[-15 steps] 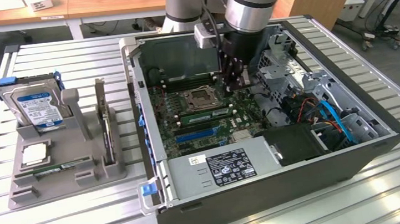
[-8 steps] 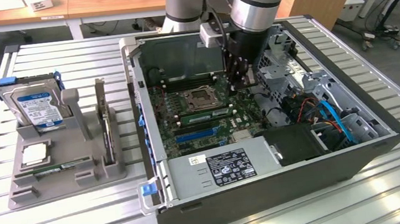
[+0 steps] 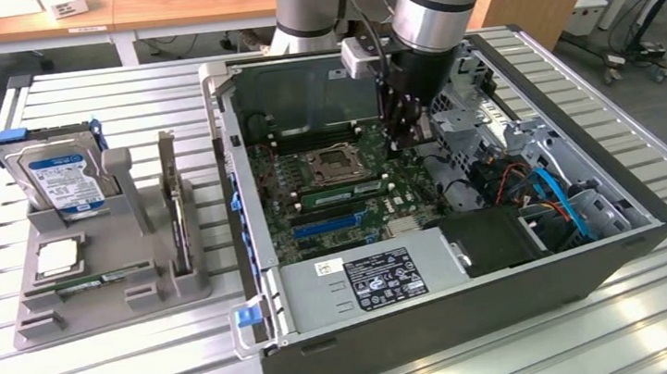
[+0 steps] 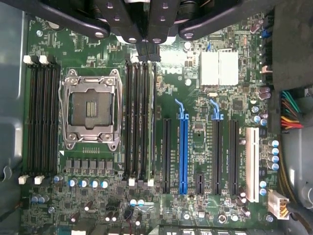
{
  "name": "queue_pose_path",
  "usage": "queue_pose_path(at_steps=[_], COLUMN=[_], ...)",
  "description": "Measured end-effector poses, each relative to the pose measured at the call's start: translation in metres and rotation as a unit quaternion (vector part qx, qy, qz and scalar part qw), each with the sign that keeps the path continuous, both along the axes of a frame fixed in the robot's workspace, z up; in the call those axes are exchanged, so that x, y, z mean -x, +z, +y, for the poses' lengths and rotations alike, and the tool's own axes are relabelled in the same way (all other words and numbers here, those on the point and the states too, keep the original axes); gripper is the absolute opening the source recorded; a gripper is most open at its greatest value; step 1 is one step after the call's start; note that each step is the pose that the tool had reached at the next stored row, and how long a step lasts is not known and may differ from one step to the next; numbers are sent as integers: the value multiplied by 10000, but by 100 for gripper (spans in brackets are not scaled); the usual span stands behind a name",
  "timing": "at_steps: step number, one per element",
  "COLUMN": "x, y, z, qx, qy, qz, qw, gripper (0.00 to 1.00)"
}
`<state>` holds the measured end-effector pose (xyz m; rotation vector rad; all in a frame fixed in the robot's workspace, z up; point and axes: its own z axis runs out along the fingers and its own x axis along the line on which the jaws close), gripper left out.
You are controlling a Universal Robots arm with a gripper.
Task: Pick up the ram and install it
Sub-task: 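Press down the ram until it locks into place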
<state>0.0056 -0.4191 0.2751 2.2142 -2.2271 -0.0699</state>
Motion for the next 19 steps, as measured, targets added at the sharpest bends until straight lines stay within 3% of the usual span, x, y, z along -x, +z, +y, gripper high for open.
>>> queue_pose_path(at_steps=[6,19], x=[-3,-4], y=[-2,-102], z=[-1,0], qx=[0,-5], qy=[0,0], qz=[0,0], qw=[10000,10000], gripper=[10,10])
